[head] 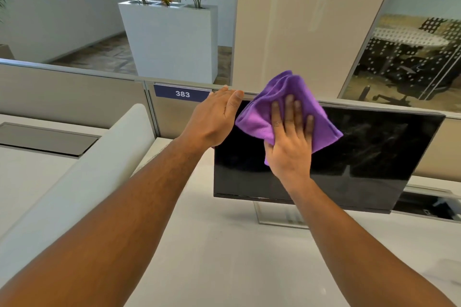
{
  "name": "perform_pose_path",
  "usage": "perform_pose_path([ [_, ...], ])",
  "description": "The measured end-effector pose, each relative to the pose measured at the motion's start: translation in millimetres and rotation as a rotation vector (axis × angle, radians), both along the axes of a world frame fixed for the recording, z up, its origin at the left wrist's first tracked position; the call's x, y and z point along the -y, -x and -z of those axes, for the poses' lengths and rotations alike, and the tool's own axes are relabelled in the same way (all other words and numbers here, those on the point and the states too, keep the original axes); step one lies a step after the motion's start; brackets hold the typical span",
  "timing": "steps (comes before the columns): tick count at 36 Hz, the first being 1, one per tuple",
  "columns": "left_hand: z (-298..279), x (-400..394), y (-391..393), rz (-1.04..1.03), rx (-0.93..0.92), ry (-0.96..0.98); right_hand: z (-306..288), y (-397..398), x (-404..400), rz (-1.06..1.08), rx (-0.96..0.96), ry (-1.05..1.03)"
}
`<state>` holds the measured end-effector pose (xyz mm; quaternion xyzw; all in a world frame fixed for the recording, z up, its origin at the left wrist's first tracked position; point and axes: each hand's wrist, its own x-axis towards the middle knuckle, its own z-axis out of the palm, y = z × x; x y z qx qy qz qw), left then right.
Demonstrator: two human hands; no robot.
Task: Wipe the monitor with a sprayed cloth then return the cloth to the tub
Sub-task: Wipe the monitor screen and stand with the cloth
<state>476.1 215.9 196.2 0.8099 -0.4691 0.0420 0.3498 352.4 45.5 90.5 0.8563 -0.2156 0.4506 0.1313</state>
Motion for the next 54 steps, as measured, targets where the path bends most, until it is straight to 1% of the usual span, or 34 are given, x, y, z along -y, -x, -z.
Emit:
perform_pose_path([
  [3,1.4,0.1,-0.1,-0.005,0.001,0.005,-3.9,-9.8,-7.2,0.039,0.042,-0.056],
  [6,2.3,-0.2,-0.7,0.003,0.011,0.025,10.3,-18.4,-22.8,-0.099,-0.017,0.016],
  [8,2.8,-0.4,-0.5,0.003,0.019,0.026,26.5,-18.9,-31.8,-0.229,-0.157,0.1],
  [11,3.0,-0.7,-0.4,-0.004,0.01,0.027,54.2,-16.1,-42.8,-0.368,-0.444,0.236],
  [15,4.0,-1.4,-0.1,-0.009,0.009,0.021,90.4,-1.6,-50.5,-0.436,-0.728,0.358],
  [18,4.4,-1.7,0.1,-0.015,0.003,0.017,102.9,11.5,-47.0,-0.457,-0.84,0.435],
  [21,4.7,-0.8,0.0,-0.01,0.006,0.015,97.3,15.4,-39.9,-0.467,-0.807,0.402],
  [29,2.6,1.4,-1.7,-0.004,-0.017,0.018,22.0,-12.0,-28.2,-0.313,-0.391,0.17],
  [31,2.2,1.7,-0.7,-0.01,-0.016,0.017,13.1,-19.4,-31.5,-0.304,-0.32,0.102],
  [33,1.8,0.8,0.2,-0.015,-0.014,0.021,16.2,-24.5,-39.1,-0.304,-0.292,0.062],
  [35,1.5,-0.2,0.8,-0.017,-0.004,0.027,28.6,-27.6,-47.6,-0.316,-0.333,0.086],
  [40,3.5,-0.3,1.4,-0.025,0.019,0.039,77.0,-21.6,-61.6,-0.409,-0.62,0.199],
  [43,5.3,-0.3,-0.2,-0.023,0.028,0.035,102.8,-10.8,-61.2,-0.442,-0.745,0.28],
  [46,7.2,-0.5,-0.3,-0.019,0.036,0.036,115.0,1.0,-55.3,-0.472,-0.879,0.373],
  [48,8.0,-0.4,-0.1,-0.021,0.04,0.044,116.1,7.2,-52.6,-0.472,-0.907,0.379],
  [54,9.6,-0.6,-0.3,-0.018,0.015,0.023,113.7,31.0,-36.5,-0.44,-0.9,0.285],
])
